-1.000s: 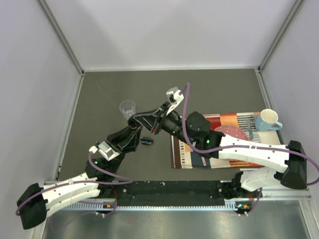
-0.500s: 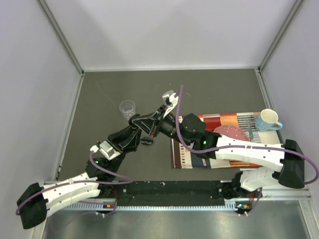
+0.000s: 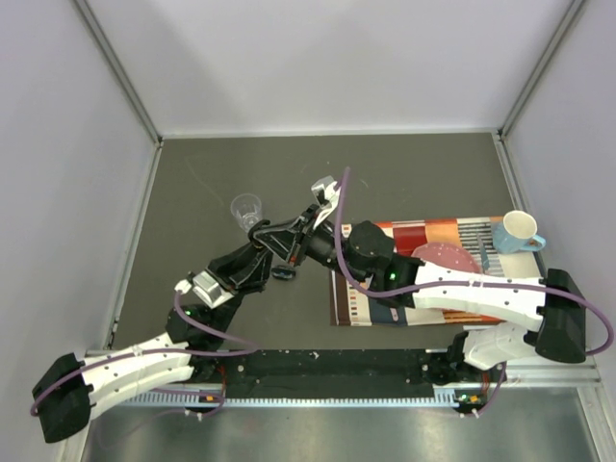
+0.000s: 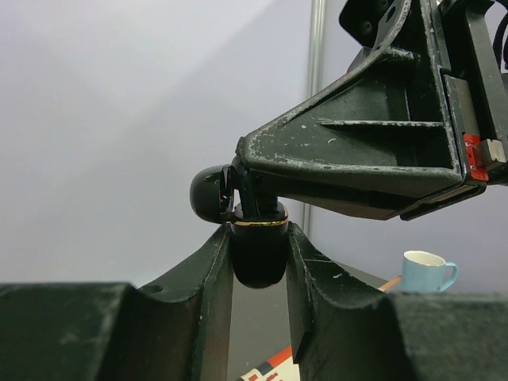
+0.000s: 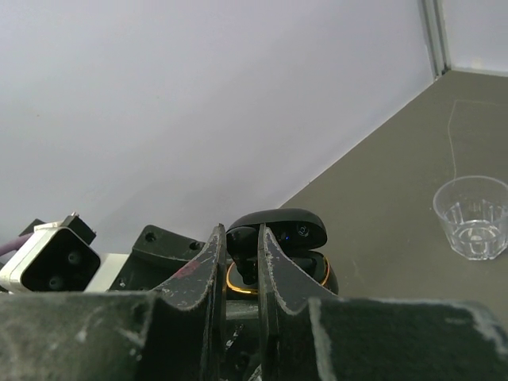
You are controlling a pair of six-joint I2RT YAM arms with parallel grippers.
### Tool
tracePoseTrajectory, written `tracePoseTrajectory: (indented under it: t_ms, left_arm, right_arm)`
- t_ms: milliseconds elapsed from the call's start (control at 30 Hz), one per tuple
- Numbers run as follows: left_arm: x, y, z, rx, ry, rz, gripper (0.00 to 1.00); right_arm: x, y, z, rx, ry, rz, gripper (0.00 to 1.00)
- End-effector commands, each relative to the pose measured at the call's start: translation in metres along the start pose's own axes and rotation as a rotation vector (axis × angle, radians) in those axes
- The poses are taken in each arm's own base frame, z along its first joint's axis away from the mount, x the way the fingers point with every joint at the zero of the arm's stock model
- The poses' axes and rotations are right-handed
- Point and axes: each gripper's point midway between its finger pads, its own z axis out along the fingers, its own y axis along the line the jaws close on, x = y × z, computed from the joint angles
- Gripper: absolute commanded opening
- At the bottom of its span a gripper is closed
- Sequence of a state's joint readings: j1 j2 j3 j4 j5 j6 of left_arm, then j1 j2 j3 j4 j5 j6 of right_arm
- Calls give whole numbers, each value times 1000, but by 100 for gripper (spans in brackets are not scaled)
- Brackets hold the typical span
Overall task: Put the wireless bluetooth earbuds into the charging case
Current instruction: Place the earbud in the charging case.
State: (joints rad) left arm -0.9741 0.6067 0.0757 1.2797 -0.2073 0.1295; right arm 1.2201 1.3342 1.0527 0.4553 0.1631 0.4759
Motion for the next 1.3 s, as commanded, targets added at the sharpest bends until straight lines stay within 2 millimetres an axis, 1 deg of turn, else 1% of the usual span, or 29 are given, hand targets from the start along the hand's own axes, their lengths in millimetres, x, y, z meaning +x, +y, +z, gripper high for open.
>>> tracePoseTrajectory:
  t_ms: [0, 33, 133, 200, 567, 633, 733, 767, 833, 900, 933, 967, 1033, 1067, 1100, 1167, 1200, 1267]
  left_arm:
    - [-80, 6, 7, -19, -293, -52, 0]
    - [-81, 6, 7, -20, -296, -51, 0]
    - [-82, 6, 7, -18, -300, -48, 0]
    - [-83, 5, 7, -16, -301, -48, 0]
    - [-84, 4, 6, -6, -305, -45, 0]
    - [-84, 4, 6, -6, -303, -46, 0]
    - [-83, 3, 6, -3, -299, -47, 0]
    - [-82, 3, 6, -1, -296, -46, 0]
    - [-79, 3, 7, -1, -283, -42, 0]
    - [-77, 3, 7, -1, -275, -44, 0]
    - [-73, 2, 7, -1, -263, -43, 0]
    - [-72, 3, 7, -2, -258, -43, 0]
    - [-70, 3, 6, -6, -251, -48, 0]
    - [-65, 4, 7, -14, -230, -49, 0]
    - [-63, 4, 7, -15, -218, -48, 0]
    - [-59, 2, 9, -6, -195, -43, 0]
    - [-49, 1, 9, -3, -155, -33, 0]
    - [-46, 0, 11, 3, -129, -26, 0]
  right_arm:
    - [16, -23, -12, 100, 51, -69, 0]
    - [16, -28, -14, 127, 48, -74, 0]
    - [11, -33, -17, 157, 38, -96, 1]
    - [9, -35, -18, 170, 41, -102, 6]
    - [-3, -28, -11, 171, 30, -101, 31]
    - [-7, -26, -10, 170, 22, -99, 31]
    - [-12, -25, -9, 167, 10, -97, 36]
    - [-15, -23, -10, 165, 4, -94, 41]
    - [-23, -19, -10, 158, -7, -95, 48]
    - [-36, -11, -13, 136, -35, -90, 54]
    - [-42, -9, -15, 131, -47, -91, 60]
    - [-52, -4, -18, 117, -73, -87, 63]
    - [-62, 1, -22, 99, -94, -94, 66]
    - [-68, 5, -24, 87, -103, -97, 67]
    - [-78, 11, -28, 66, -121, -97, 67]
    - [-87, 17, -33, 42, -140, -100, 69]
    - [-94, 22, -38, 24, -155, -102, 69]
    - [-97, 22, -42, 30, -158, -98, 72]
